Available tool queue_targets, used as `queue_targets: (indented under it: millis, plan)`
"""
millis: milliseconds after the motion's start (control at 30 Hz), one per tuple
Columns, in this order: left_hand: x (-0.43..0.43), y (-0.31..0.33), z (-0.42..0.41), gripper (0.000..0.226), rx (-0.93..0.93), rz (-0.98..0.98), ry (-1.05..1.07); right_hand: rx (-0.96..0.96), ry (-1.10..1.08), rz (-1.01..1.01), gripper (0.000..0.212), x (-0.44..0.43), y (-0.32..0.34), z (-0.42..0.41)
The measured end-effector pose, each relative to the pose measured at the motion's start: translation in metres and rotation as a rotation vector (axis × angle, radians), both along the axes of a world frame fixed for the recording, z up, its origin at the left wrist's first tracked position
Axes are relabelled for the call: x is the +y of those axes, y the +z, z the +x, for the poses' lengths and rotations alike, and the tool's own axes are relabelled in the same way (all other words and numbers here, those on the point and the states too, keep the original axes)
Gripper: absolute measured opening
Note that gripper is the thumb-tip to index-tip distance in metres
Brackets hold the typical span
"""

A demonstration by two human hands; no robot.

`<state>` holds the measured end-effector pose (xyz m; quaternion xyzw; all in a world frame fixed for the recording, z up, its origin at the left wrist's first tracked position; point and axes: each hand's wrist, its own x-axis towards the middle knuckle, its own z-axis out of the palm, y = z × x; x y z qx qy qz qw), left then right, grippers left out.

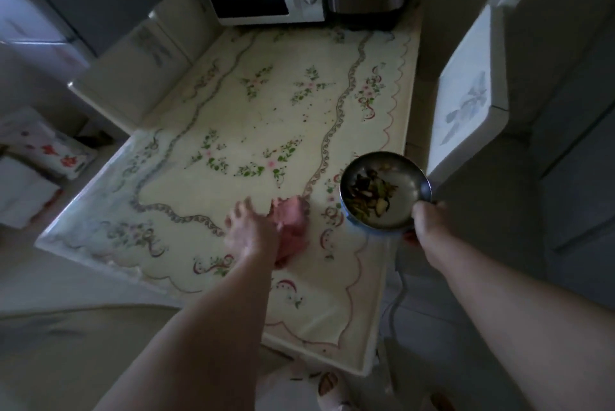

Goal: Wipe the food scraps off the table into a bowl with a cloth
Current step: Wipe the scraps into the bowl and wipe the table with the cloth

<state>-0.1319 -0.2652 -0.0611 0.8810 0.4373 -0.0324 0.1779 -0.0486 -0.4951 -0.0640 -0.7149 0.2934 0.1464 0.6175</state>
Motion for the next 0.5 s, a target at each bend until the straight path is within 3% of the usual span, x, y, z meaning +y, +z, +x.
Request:
queue_targets:
  millis: [100, 167, 333, 500]
  plan:
    - [-0.007, -0.027, -0.004, 0.064, 0.132, 0.000, -0.593, -0.030, 0.051, -0.035, 0.003, 0.037, 0.004, 0.003]
    - [-0.007, -0.044, -0.005, 0.063, 0.207, -0.018, -0.710, -0.014, 0.084, -0.020, 0.016, 0.055, 0.006, 0.006]
    - [0.058, -0.048, -0.025, 0.061, 0.159, -0.071, -0.405, 0.000, 0.143, -0.074, 0.038, 0.103, 0.001, 0.012]
    - [0.116, -0.054, -0.049, 0.063, 0.153, -0.132, -0.082, 0.038, 0.266, -0.036, 0.033, 0.156, 0.003, 0.004]
